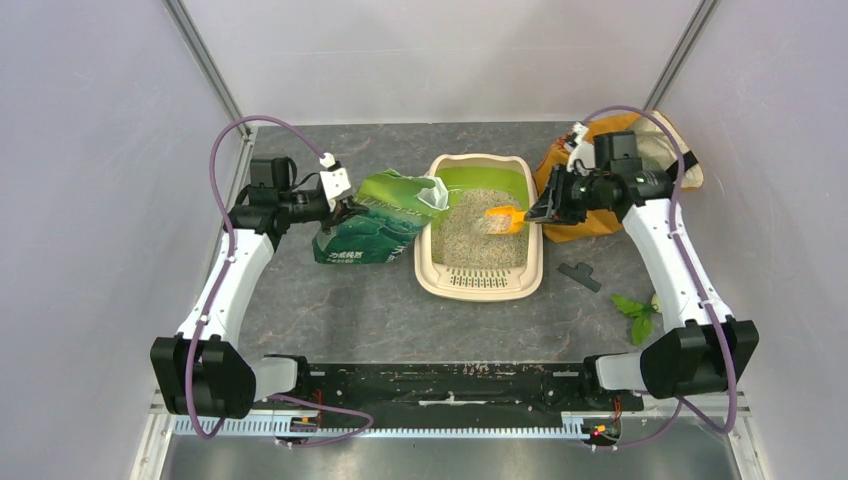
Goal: Fill the litter box with clean litter
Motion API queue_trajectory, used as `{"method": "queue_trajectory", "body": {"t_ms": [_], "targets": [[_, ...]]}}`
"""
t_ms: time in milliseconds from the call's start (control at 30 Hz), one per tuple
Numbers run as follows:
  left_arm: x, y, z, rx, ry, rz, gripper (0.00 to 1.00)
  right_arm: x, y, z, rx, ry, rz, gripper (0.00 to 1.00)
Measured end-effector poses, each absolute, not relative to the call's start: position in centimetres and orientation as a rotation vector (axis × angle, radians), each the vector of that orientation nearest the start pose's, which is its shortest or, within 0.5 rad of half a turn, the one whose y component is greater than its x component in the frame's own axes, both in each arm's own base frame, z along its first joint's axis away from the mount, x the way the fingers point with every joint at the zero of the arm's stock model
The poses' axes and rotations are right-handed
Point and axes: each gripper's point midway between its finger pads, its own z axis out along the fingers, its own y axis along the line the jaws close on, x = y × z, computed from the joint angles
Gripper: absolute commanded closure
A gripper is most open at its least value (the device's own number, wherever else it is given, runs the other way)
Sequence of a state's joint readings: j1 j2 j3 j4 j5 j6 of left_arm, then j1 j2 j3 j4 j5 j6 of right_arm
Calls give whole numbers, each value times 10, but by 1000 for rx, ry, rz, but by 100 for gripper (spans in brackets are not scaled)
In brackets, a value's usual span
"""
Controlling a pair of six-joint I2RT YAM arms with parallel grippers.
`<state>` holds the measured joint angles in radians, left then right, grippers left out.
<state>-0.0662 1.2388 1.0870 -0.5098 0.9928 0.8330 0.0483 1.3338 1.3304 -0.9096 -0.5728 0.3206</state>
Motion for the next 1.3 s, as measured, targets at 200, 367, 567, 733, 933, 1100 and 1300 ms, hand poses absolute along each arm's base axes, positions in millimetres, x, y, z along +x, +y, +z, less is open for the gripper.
{"method": "queue_trajectory", "body": {"t_ms": [200, 367, 567, 733, 933, 1100, 1300], "targets": [[310, -151, 239, 1293, 1495, -608, 98, 301, 134, 235, -159, 2505, 605, 100], [308, -150, 237, 1316, 1485, -598, 98, 305, 135, 252, -293, 2456, 489, 100], [304, -149, 233, 1358, 1471, -585, 98, 298, 147, 289, -400, 2377, 554, 100], [301, -148, 232, 1406, 1443, -564, 98, 287, 169, 326, -473, 2277, 737, 100], [295, -147, 230, 1462, 1409, -547, 98, 277, 192, 341, -496, 2261, 940, 100], [291, -148, 233, 1495, 1380, -532, 98, 283, 210, 324, -461, 2350, 1049, 100], [283, -149, 241, 1526, 1335, -504, 98, 291, 238, 305, -456, 2408, 1088, 100]]}}
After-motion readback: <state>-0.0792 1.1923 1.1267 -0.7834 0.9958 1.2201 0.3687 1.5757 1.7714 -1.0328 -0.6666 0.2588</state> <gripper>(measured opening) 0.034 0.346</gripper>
